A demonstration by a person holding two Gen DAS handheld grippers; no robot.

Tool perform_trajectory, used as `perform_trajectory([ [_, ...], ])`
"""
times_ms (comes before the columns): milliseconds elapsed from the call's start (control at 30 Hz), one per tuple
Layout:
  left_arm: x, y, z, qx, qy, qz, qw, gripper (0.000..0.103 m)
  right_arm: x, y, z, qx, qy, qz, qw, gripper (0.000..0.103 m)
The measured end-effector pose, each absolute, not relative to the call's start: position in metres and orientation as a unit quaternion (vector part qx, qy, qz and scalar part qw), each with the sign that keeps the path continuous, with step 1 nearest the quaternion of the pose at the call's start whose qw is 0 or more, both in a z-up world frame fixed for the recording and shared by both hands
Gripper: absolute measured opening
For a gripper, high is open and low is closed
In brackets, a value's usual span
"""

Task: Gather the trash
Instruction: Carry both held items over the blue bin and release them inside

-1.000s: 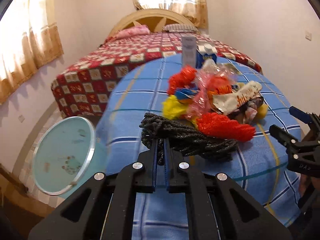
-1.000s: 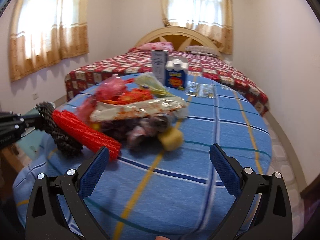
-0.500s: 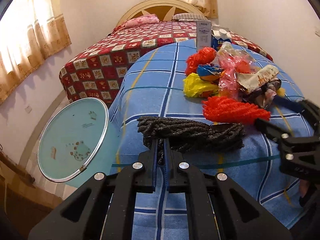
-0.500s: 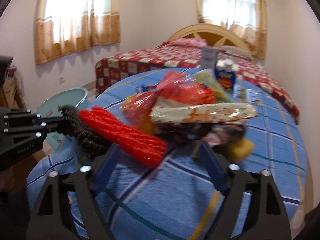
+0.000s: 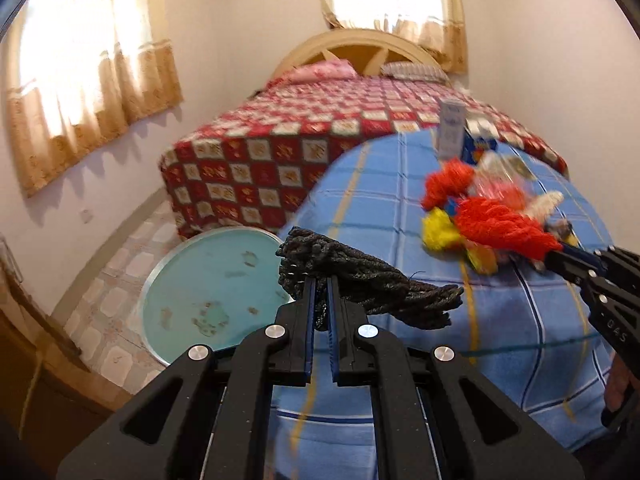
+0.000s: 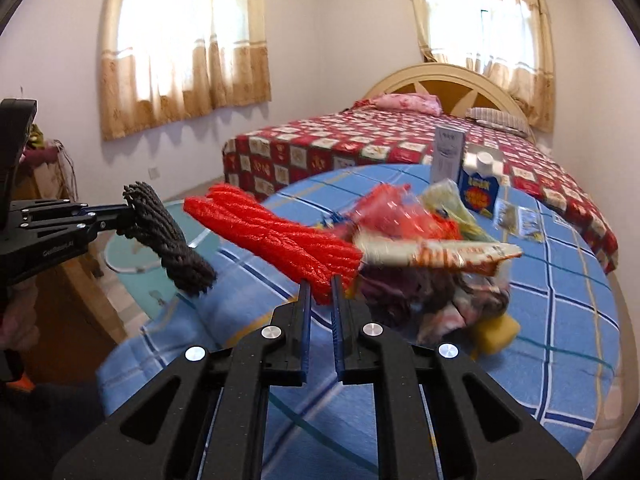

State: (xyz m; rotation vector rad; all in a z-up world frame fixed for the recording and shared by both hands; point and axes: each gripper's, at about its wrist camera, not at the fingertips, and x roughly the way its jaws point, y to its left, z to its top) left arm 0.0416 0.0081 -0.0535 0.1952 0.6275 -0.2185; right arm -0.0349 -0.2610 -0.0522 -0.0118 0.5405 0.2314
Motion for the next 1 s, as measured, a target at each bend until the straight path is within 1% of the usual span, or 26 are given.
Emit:
perform_trajectory([
  [233, 0.055, 0.041, -0.038, 0.091, 0.289, -0.036, 0.952, 0.005, -0.015, -0.241, -0.041, -0.014, 0.277, 0.127, 0.952, 0.01],
  [467, 0.082, 0.083, -0.05, 0.071, 0.32, 0.036, 0.944, 0.005, 0.023, -0.216, -0.042, -0.031, 0.296, 0.142, 0.944, 0.01],
  [800, 0.103, 0.139, -0.061, 0.055, 0.338, 0.12, 0.932, 0.006, 0.08, -0.152, -0.047, -0.077, 0.316, 0.174, 0.93, 0.01],
  [1000, 0.111, 0.151, -0.068, 0.065, 0.34, 0.149, 0.926, 0.006, 0.105, -0.121, -0.056, -0.097, 0.326, 0.188, 0.921, 0.01],
])
